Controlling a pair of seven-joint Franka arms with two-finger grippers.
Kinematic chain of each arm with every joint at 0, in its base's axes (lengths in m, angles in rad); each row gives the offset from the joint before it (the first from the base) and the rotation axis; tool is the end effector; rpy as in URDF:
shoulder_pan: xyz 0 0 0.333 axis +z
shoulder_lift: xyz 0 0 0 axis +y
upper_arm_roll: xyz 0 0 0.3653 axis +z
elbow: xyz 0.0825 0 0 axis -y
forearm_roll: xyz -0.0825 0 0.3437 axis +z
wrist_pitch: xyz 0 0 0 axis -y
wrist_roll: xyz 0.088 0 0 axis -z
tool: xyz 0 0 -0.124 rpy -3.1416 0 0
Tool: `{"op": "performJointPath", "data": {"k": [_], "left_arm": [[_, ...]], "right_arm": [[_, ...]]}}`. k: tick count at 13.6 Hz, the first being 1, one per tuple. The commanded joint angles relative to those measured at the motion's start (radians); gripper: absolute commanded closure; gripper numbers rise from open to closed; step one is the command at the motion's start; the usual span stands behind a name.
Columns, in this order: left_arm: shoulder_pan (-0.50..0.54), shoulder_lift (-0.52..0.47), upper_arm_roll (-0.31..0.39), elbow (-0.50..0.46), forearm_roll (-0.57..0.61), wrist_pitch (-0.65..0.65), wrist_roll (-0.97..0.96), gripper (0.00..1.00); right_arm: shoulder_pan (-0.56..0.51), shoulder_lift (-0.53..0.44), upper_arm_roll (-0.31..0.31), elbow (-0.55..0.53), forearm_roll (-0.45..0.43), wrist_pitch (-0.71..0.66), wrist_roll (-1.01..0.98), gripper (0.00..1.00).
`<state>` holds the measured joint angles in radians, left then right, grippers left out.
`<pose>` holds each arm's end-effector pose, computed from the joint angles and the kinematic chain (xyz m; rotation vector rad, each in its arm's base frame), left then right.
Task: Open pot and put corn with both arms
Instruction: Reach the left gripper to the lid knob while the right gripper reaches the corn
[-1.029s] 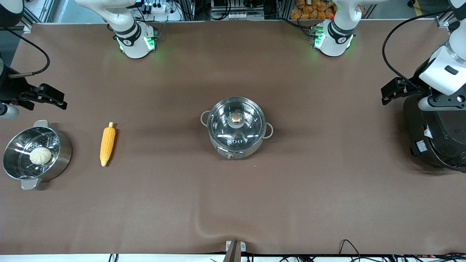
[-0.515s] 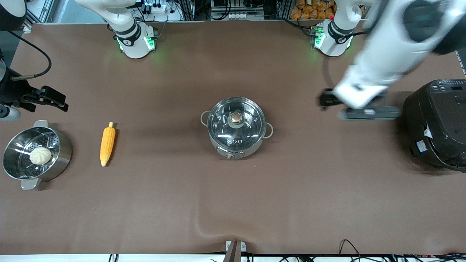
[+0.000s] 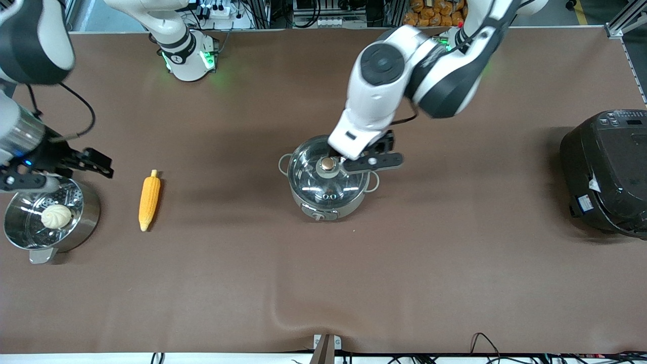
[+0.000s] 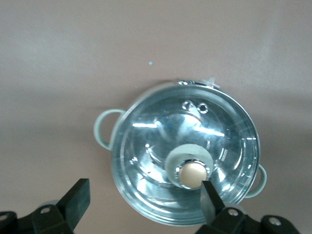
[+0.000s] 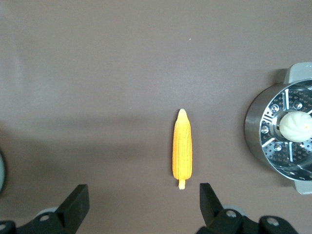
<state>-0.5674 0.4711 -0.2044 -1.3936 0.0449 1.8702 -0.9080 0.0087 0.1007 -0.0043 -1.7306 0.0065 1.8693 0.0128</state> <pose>0.5095 -0.4502 0.4818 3.0891 0.2254 -0.0410 0.5648 0.0032 0.5588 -3.1349 0.0159 -0.0595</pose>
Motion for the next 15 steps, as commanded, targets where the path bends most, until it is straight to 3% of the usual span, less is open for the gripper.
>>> {"op": "performJointPath", "data": {"k": [1,4,9,11,15], "left_arm": [[-0.031,0.060,0.008,0.042,0.007,0.029,-0.048,0.00],[-0.052,0.096,0.010,0.042,0.007,0.081,-0.086,0.00],[-0.083,0.139,0.010,0.041,0.009,0.086,-0.094,0.04],[-0.083,0.147,0.010,0.039,0.012,0.086,-0.078,0.14],[-0.083,0.161,0.010,0.041,0.012,0.102,-0.078,0.18]], "right_arm": [[-0.019,-0.006,0.007,-0.110,0.006,0.103,0.009,0.00],[-0.035,0.002,0.007,-0.266,0.004,0.333,0.000,0.00],[-0.076,0.077,0.007,-0.426,0.003,0.615,-0.114,0.00],[-0.076,0.129,0.007,-0.443,-0.006,0.689,-0.137,0.00],[-0.092,0.237,0.007,-0.448,-0.006,0.784,-0.211,0.00]]}}
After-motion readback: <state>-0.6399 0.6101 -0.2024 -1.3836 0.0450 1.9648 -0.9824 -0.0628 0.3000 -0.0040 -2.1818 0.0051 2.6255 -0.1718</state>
